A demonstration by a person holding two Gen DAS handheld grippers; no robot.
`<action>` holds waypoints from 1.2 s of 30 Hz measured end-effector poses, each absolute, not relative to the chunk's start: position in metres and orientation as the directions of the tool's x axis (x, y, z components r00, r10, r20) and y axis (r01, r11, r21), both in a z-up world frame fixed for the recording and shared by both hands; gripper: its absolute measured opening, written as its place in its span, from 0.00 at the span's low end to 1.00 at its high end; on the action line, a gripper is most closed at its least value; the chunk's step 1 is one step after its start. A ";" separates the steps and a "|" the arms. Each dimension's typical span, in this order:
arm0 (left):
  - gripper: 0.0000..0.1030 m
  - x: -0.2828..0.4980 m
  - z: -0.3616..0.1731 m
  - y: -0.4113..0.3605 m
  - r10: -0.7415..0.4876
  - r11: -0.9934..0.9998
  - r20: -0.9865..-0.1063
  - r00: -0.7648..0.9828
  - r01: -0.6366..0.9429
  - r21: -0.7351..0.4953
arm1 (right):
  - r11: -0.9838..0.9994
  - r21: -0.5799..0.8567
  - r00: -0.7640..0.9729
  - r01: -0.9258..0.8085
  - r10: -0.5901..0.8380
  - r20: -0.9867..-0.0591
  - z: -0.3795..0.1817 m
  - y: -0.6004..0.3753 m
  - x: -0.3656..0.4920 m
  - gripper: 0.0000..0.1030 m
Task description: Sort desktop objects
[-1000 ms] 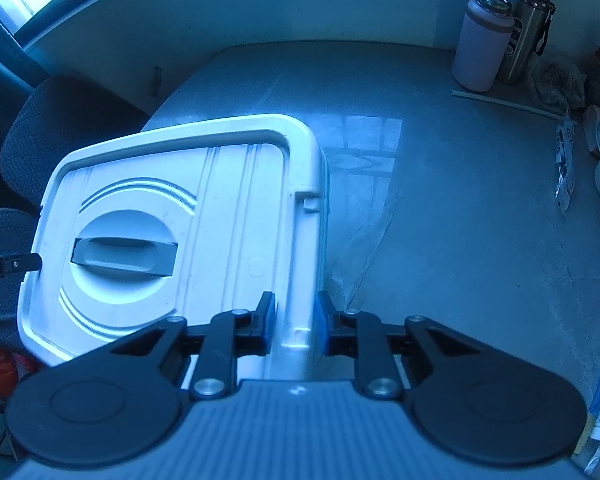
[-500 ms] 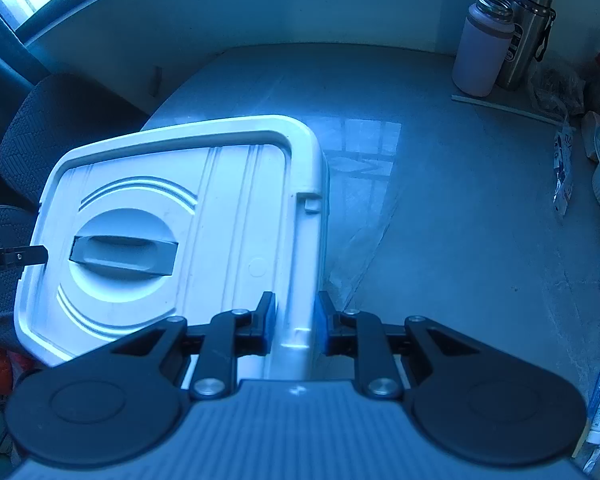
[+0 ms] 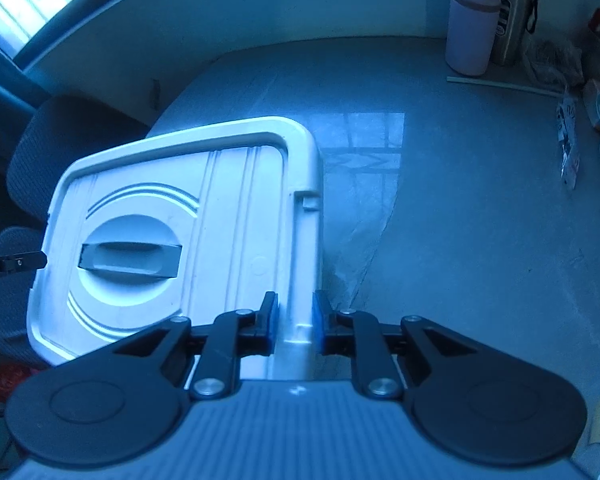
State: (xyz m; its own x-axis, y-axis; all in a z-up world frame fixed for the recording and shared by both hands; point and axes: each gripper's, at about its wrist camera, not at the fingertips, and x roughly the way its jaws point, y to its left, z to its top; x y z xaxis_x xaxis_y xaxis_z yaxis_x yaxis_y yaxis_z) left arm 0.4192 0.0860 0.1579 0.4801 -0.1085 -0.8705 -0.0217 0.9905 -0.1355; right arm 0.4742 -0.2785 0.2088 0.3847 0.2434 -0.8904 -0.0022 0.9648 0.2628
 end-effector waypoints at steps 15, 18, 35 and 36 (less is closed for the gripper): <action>0.19 0.423 0.155 0.085 -0.036 0.998 -0.881 0.472 -0.022 -0.053 | 0.987 0.159 0.415 -0.007 0.147 -0.898 0.212 -0.257 0.460 0.19; 0.19 0.423 0.153 0.085 -0.036 0.998 -0.879 0.476 -0.019 -0.051 | 0.988 0.154 0.416 -0.001 0.140 -0.898 0.213 -0.256 0.461 0.19; 0.53 0.399 0.169 0.073 0.025 0.999 -0.837 0.547 0.027 0.047 | 0.987 0.155 0.476 0.033 0.121 -0.871 0.219 -0.239 0.439 0.58; 0.54 0.395 0.170 0.074 0.026 0.998 -0.830 0.557 0.026 0.049 | 0.989 0.148 0.485 0.029 0.116 -0.867 0.221 -0.235 0.434 0.58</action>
